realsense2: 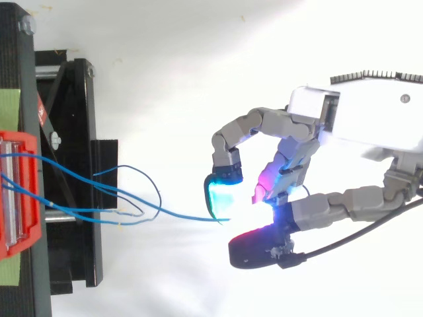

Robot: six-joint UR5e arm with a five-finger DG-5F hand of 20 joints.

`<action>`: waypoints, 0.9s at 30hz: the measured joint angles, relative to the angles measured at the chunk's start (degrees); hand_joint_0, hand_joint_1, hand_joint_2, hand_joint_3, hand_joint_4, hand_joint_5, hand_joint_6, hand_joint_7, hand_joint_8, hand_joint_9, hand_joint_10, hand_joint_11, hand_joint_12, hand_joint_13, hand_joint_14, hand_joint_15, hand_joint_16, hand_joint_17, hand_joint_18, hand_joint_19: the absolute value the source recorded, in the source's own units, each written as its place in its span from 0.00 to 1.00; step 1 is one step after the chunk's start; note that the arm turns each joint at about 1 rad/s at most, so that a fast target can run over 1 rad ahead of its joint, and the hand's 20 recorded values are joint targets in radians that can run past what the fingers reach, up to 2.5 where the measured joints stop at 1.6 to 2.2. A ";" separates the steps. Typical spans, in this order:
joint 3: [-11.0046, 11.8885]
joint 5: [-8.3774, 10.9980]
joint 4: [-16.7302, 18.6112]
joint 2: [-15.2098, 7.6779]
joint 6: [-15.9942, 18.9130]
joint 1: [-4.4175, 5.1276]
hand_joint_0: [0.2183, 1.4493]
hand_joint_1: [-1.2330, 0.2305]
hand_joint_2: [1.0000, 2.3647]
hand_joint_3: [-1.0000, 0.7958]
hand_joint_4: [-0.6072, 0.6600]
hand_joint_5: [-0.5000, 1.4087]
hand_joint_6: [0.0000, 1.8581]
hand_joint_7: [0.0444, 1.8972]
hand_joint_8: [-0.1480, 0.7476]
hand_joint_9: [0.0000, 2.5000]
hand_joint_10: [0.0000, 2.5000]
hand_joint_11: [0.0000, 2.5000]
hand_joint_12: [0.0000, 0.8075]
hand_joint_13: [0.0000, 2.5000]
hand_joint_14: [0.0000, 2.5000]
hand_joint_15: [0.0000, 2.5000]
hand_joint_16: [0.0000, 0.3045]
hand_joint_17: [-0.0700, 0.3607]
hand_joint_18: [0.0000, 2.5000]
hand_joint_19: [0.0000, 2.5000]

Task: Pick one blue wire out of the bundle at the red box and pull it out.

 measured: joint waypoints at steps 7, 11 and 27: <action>0.01 0.00 0.00 0.03 0.00 0.00 0.24 0.31 0.64 0.52 0.34 0.24 0.50 0.73 0.58 0.47 0.00 0.14 0.57 0.47 0.01 0.24 0.20 0.49 0.43 0.19; 0.02 0.00 0.00 0.00 0.00 0.00 0.24 0.31 0.65 0.51 0.34 0.24 0.50 0.73 0.58 0.47 0.00 0.14 0.57 0.47 0.01 0.24 0.20 0.49 0.43 0.19; 0.00 0.00 0.00 0.02 0.00 0.00 0.23 0.31 0.65 0.51 0.34 0.24 0.50 0.73 0.58 0.47 0.00 0.14 0.57 0.47 0.01 0.24 0.20 0.48 0.43 0.18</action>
